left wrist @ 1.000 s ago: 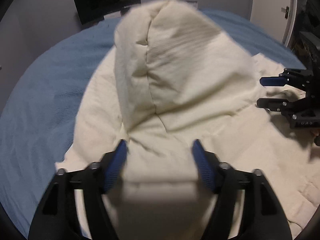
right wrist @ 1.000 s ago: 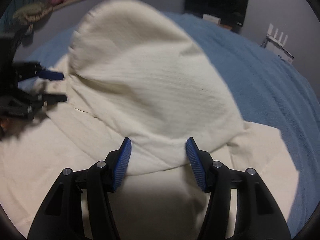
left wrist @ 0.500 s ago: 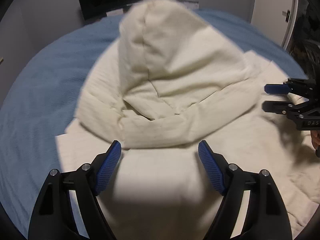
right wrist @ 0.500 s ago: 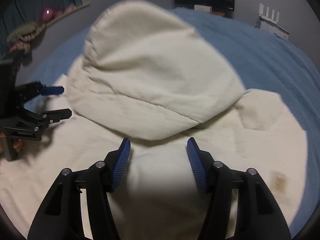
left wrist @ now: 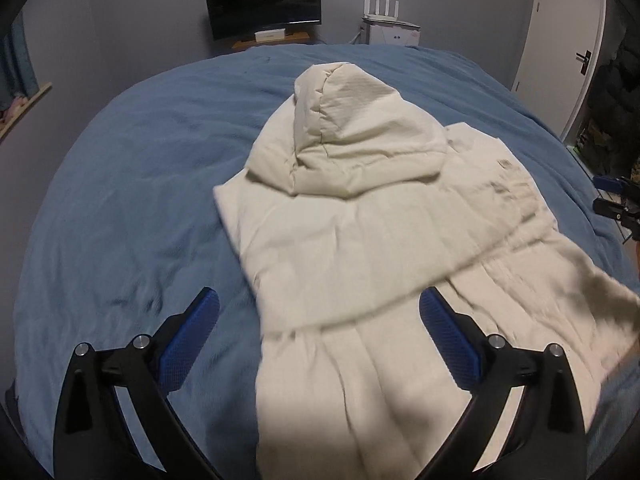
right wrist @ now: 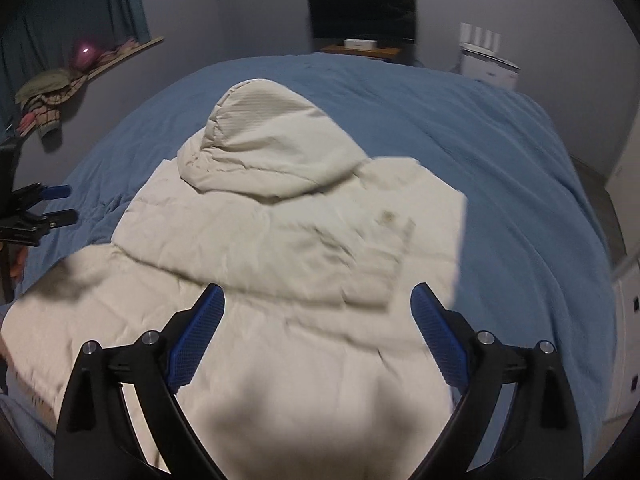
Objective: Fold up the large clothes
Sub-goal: 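Move both tools toward the tan waistband hem of the jacket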
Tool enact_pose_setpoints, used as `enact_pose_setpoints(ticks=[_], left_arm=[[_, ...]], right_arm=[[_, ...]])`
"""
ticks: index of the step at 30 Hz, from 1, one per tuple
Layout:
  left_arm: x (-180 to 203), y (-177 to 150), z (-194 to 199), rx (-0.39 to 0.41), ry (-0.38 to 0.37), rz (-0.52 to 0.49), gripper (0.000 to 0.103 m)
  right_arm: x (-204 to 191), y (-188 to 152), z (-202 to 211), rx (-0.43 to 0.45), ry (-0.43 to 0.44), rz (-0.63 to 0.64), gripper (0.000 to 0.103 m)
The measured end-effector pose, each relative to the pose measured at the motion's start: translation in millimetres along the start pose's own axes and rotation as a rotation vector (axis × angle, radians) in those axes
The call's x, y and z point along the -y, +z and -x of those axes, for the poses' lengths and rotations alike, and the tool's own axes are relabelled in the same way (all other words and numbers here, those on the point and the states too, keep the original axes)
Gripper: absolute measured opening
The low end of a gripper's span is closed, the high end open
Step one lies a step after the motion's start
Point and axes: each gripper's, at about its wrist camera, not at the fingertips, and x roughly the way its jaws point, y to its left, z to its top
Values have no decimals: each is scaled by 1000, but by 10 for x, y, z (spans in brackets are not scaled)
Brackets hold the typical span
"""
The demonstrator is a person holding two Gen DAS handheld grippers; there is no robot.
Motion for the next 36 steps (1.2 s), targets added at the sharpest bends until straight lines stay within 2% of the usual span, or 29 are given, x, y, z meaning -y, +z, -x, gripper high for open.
enact_pose_setpoints(ticks=[7, 10, 15, 19, 25, 31, 36], left_arm=[[-7, -472, 614, -8, 56, 50, 96], [-17, -692, 793, -32, 57, 75, 96], [52, -1001, 1025, -54, -5, 125, 96], [217, -1185, 1040, -85, -38, 138, 96], [420, -1346, 1064, -126, -78, 98, 96], [362, -1440, 1212, -127, -103, 114, 96], [278, -1477, 1197, -141, -129, 146, 90]], right_arm=[[193, -623, 633, -26, -61, -44, 90], [287, -881, 841, -47, -53, -86, 90], [368, -1243, 1110, -65, -62, -120, 90], [348, -1480, 1225, -81, -61, -129, 90], [269, -1706, 1321, -103, -45, -127, 90], [232, -1845, 1388, -136, -29, -129, 90], [257, -1891, 1357, -165, 22, -178, 90]])
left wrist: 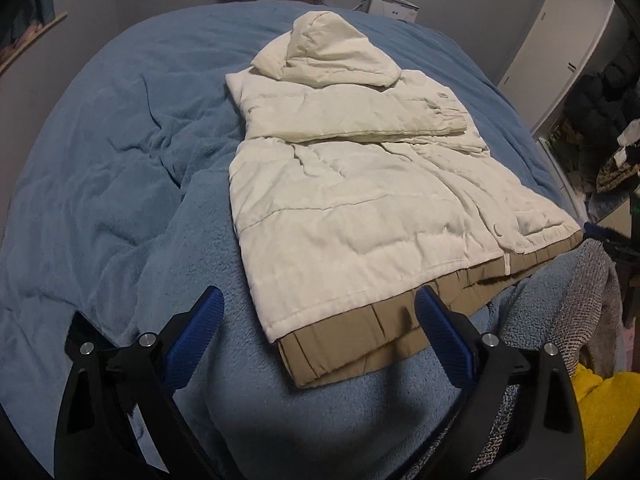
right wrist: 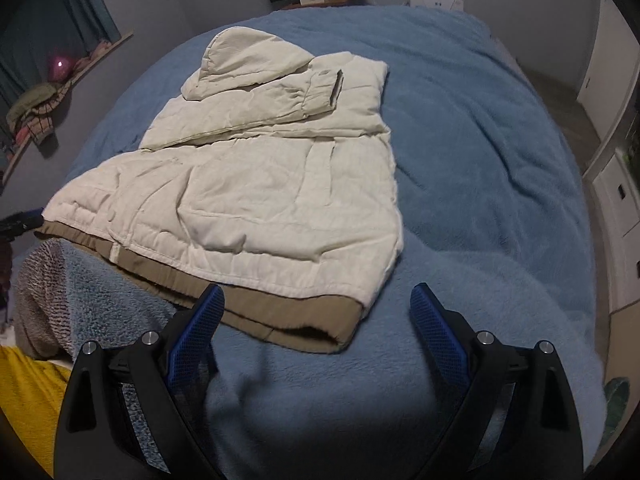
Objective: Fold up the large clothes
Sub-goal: 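Move both tools toward the tan waistband hem of the jacket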
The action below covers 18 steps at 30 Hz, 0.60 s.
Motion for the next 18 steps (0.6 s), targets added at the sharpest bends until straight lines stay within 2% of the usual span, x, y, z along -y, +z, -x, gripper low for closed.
enact_pose_setpoints(ticks=[1, 4, 7, 13, 15, 17, 18], left_arm=[[-20, -2, -6, -1, -11, 9, 86], [-55, -13, -47, -17, -47, 26, 74], [-32, -24, -89, -31, -63, 12, 70], [-14, -14, -153, -40, -83, 10, 69], [-29, -26, -144, -40, -91, 9, 68], [-65, -38, -140, -44, -96, 13, 63], [-90, -50, -133, -44, -99, 15, 57]], right_arm=[[-4, -5, -24, -12, 4, -2, 89], [2, -22, -103, -65, -4, -17, 77], [25, -40, -168, -109, 14, -25, 65], [39, 35, -311, -131, 58, -56, 65], [69, 58, -367, -131, 69, -65, 58], [146, 81, -406, -129, 62, -97, 37], [185, 92, -408, -124, 65, -116, 34]])
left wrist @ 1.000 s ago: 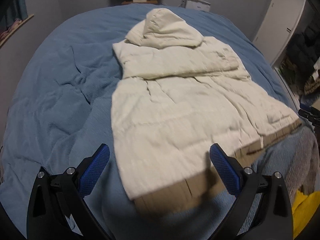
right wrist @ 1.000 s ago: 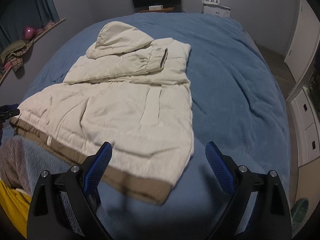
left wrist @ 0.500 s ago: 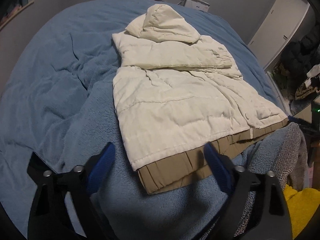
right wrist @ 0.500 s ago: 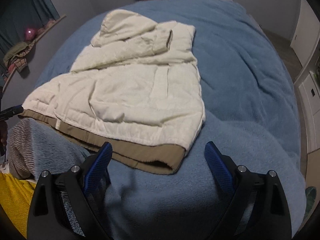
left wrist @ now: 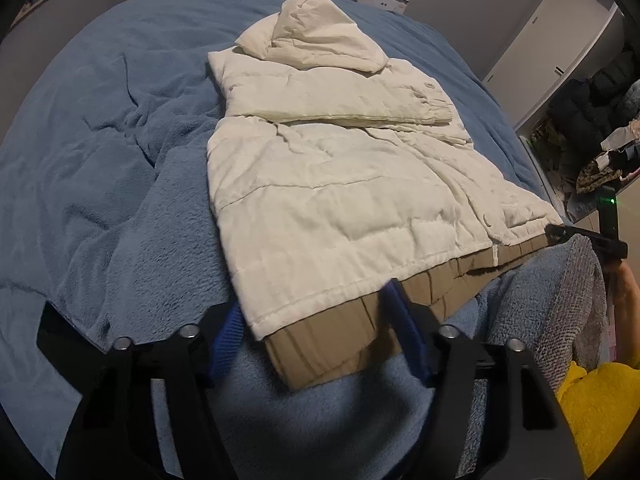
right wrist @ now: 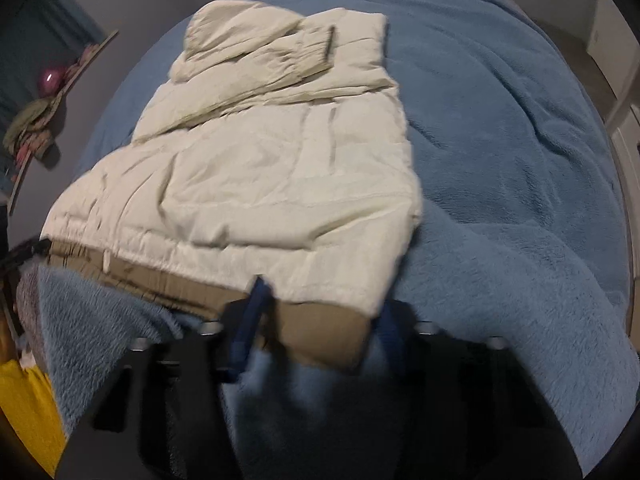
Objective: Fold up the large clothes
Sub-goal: 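Move both tools toward the tan waistband hem of the jacket, then grasp the tan hem with the left tool while the right tool grasps the hem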
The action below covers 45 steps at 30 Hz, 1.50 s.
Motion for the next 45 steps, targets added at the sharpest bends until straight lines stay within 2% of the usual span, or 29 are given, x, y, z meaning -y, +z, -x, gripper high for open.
enact_pose_setpoints(ticks=[2, 4, 7, 9, 14, 18, 23, 27, 32, 38, 45], left_arm=[[1, -8, 18, 5, -3, -5, 43], [-6, 13, 69, 30, -16, -19, 27], [-6, 135, 161, 79, -38, -36, 17], [-5, 269, 224, 118, -43, -50, 16], [-77, 668, 344, 209, -64, -37, 15], [-175, 996, 320, 246, -42, -35, 14], [-353, 1432, 200, 273, -12, -6, 14], [-525, 1836, 51, 290, 8, 28, 14], [-720, 2344, -199, 286, 25, 55, 14], [-1029, 3008, -753, 232, 51, 113, 15], [-1282, 3464, -1448, 139, 111, 154, 17]], right_arm=[[37, 21, 15, 8, 17, -14, 22], [-8, 42, 82, 41, 13, 21, 15], [-160, 152, 246, 119, -13, 95, 10], [-229, 283, 361, 169, -20, 126, 9], [-344, 727, 593, 281, -49, 181, 8], [-433, 1181, 658, 352, -64, 208, 8], [-550, 1783, 596, 437, -86, 204, 8], [-589, 2292, 393, 492, -115, 173, 8], [-556, 2860, -4, 496, -144, 126, 8], [-446, 3542, -618, 449, -171, 47, 8], [-314, 3993, -1352, 374, -239, -11, 8]])
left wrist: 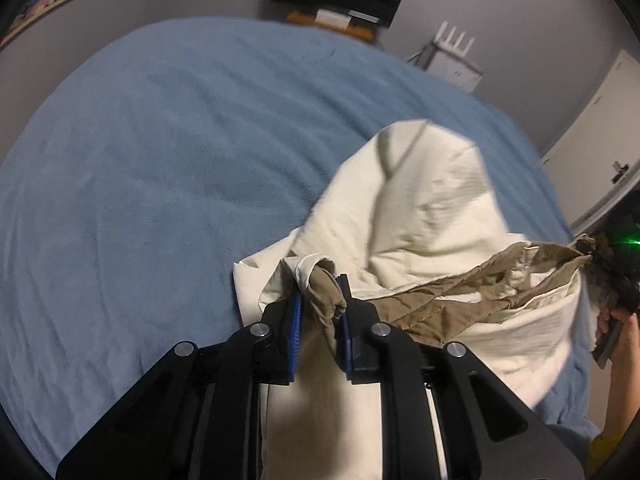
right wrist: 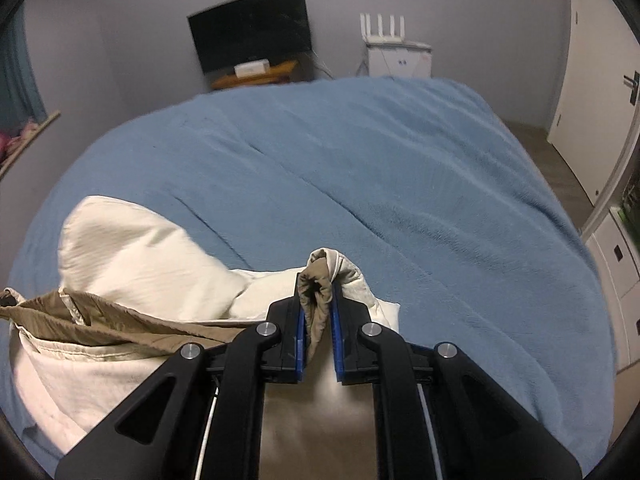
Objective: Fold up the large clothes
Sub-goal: 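Grasp the tan hem with the left tool while the right tool grasps the hem, then fold the held hem up toward the hood and release both tools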
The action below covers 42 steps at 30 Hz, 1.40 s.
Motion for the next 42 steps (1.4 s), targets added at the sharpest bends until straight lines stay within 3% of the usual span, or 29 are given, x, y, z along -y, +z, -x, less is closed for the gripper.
enact_pose_setpoints(ticks=[5, 12, 14, 15, 16, 17, 18, 21, 29, 32, 36, 39, 42], left_arm=[[-114, 127, -418, -52, 25, 30, 20], [-162, 157, -524, -64, 15, 55, 26], [-145, 125, -444, -49, -4, 61, 36], [-127, 104, -371, -34, -17, 60, 50], [-94, 81, -295, -13, -13, 58, 79], [-70, 56, -197, 19, 3, 54, 88], [-33, 12, -42, 71, -13, 47, 93], [94, -176, 250, 118, -69, 23, 93], [879, -1076, 422, 91, 24, -230, 93], [1136, -1398, 371, 44, 2, -290, 93], [1313, -1623, 166, 4, -1, -299, 93], [1449, -1706, 3, 11, 70, -336, 95], [1498, -1648, -110, 30, 96, -344, 97]], right_arm=[[27, -56, -399, -45, -41, -7, 8], [6, -187, -730, -108, -83, -2, 9], [21, -193, -682, -101, -68, -15, 13], [46, -208, -633, -100, -50, -26, 19], [61, -220, -581, -98, -29, -33, 29], [80, -231, -514, -93, -9, -38, 48], [81, -236, -409, -72, 2, -41, 55], [52, -327, -83, -13, 33, -8, 60], [-316, -1238, 620, -44, 127, 180, 71], [-405, -1573, 712, -80, 150, 210, 72], [-512, -1867, 684, -112, 149, 229, 72], [-594, -1950, 632, -107, 130, 245, 72], [-696, -1938, 590, -85, 119, 247, 74]])
